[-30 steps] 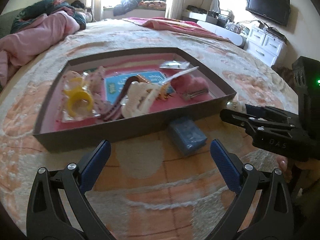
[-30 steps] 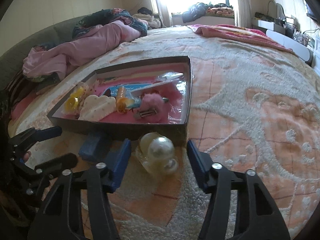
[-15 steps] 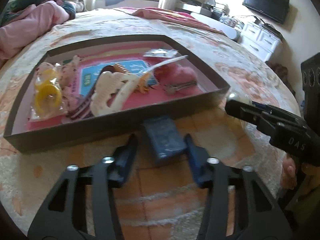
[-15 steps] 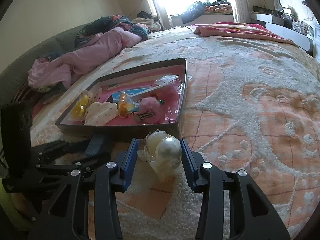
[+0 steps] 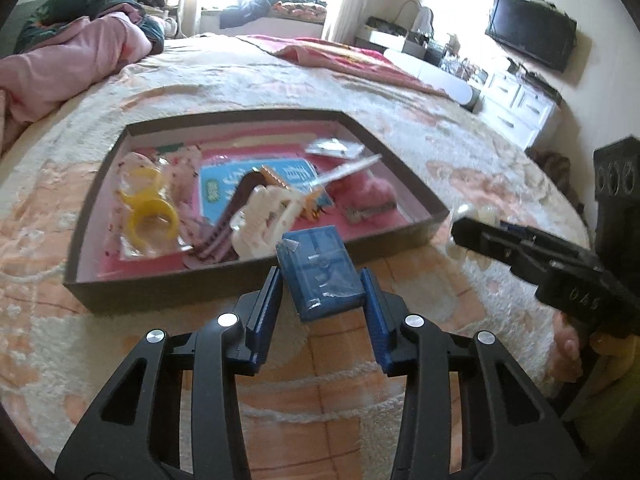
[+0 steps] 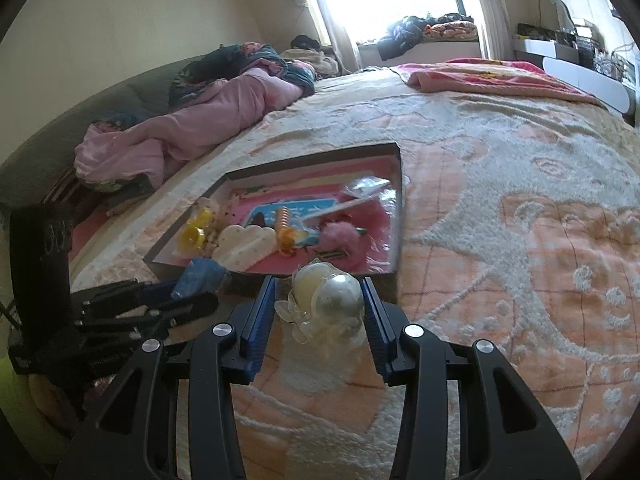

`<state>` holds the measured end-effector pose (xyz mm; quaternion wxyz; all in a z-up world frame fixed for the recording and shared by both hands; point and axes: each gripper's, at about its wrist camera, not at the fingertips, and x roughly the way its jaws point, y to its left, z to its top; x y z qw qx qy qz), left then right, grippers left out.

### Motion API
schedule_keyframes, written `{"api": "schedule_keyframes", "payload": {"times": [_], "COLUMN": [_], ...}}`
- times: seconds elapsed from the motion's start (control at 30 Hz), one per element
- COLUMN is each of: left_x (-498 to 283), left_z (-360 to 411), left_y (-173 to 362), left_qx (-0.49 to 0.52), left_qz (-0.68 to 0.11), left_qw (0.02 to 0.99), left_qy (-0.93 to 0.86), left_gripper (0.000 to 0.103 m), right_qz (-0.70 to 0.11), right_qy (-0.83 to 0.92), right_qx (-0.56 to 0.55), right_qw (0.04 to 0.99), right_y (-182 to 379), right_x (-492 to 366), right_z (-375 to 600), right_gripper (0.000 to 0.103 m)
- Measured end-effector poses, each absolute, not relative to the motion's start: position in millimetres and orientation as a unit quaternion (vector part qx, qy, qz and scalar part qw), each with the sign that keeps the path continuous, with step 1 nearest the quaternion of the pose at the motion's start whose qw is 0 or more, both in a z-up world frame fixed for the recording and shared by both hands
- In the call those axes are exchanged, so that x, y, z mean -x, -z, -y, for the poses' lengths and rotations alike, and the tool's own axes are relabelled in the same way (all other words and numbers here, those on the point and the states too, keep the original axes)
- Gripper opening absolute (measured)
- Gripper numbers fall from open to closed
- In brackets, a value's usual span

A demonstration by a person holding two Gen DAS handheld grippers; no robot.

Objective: Organize jewelry
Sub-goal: 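Carry the blue box and the pearl ornament over the tray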

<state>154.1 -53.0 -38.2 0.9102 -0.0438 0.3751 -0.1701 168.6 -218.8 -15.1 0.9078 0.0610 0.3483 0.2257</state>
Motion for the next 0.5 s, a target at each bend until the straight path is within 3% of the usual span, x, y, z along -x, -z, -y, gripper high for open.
{"api": "schedule_keyframes", "payload": {"times": [0.5], "left_x": [-173.6], "left_z": [9.5], "left_y": [10.5], "left_qx": [0.067], "left_qz": [-0.336], "left_qw": [0.931], "left_qy": [0.124], "left_gripper": [0.03], "right_qz": [-0.323], "right_qy": [-0.24], "right_qx": [-0.023], "right_qw": [0.915], "right_y": [-8.1], "right_x": [-190.9], "right_z": [182.3], "right_gripper": [0.04]}}
